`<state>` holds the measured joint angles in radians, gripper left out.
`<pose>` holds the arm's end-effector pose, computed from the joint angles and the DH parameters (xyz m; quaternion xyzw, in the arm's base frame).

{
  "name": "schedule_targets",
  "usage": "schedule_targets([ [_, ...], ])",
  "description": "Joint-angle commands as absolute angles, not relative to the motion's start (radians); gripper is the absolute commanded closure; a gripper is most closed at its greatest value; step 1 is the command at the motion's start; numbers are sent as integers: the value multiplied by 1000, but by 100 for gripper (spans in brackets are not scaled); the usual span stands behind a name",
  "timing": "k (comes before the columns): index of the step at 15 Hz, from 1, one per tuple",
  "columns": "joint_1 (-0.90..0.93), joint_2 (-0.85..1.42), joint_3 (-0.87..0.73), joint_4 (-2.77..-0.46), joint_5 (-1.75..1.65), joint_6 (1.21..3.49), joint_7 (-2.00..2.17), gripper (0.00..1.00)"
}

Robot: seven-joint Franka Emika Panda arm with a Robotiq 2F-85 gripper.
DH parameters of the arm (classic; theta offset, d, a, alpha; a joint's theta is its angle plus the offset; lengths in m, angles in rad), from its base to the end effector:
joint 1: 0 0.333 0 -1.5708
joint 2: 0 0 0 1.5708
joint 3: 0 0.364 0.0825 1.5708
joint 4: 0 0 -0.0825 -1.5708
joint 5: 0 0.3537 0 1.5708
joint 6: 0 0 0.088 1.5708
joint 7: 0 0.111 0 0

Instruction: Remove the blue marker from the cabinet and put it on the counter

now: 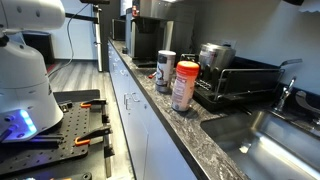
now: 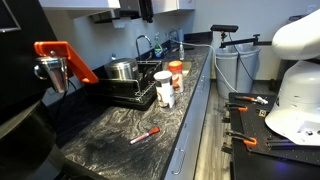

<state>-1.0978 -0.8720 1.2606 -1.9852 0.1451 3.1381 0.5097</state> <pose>0.4245 0.3666 0.6903 0.7224 0.0448 0.6864 0.0699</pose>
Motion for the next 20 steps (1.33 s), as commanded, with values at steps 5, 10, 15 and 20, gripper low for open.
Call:
schedule_targets([
  [5, -927, -721, 1235, -2034, 126, 3000, 396, 97],
  [10, -821, -572, 1165, -2018, 72, 2847, 297, 97],
  [15, -694, -359, 1133, -2001, 4, 2782, 264, 97],
  [20, -605, -201, 1131, -1995, 56, 2735, 193, 97],
])
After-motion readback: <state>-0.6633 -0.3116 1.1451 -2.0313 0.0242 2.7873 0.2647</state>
